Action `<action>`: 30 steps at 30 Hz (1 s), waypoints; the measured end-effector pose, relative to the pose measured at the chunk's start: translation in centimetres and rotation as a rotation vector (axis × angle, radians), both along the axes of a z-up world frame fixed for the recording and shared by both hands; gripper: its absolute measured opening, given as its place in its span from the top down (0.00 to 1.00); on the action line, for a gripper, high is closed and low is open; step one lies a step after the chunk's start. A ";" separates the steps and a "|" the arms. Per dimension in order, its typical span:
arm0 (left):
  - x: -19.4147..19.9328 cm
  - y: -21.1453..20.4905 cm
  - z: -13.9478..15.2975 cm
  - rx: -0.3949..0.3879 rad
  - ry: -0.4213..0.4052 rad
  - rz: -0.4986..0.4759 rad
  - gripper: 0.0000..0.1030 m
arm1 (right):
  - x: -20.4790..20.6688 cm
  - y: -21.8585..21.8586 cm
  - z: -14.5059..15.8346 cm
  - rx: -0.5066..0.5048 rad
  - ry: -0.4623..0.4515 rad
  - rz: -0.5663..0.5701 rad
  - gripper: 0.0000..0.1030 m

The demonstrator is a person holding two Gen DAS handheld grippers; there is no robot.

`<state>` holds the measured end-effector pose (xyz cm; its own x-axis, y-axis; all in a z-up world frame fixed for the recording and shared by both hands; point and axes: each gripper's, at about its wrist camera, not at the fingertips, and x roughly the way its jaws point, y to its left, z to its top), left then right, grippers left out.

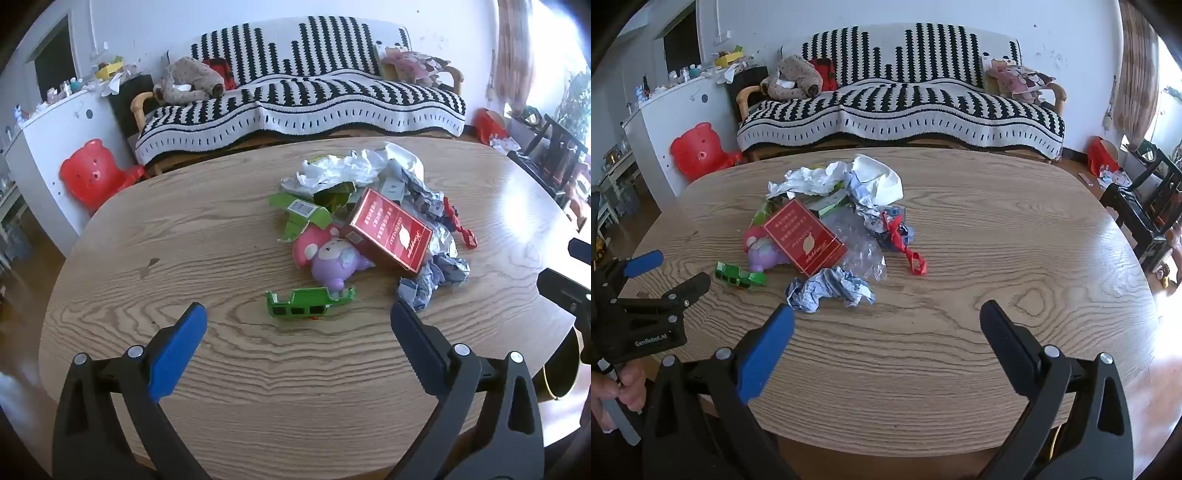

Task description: Collect trash

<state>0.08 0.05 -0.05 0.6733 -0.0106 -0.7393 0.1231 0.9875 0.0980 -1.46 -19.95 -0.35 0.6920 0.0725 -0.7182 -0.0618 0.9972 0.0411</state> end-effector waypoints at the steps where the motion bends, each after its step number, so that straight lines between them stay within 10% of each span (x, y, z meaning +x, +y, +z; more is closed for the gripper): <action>1: 0.0 0.0 0.0 -0.003 -0.002 -0.001 0.06 | 0.0 0.0 0.0 -0.002 -0.004 0.000 0.05; 30: -0.2 -0.4 -0.5 0.001 -0.003 -0.013 0.06 | -0.1 -0.1 -0.1 0.002 0.000 -0.005 0.05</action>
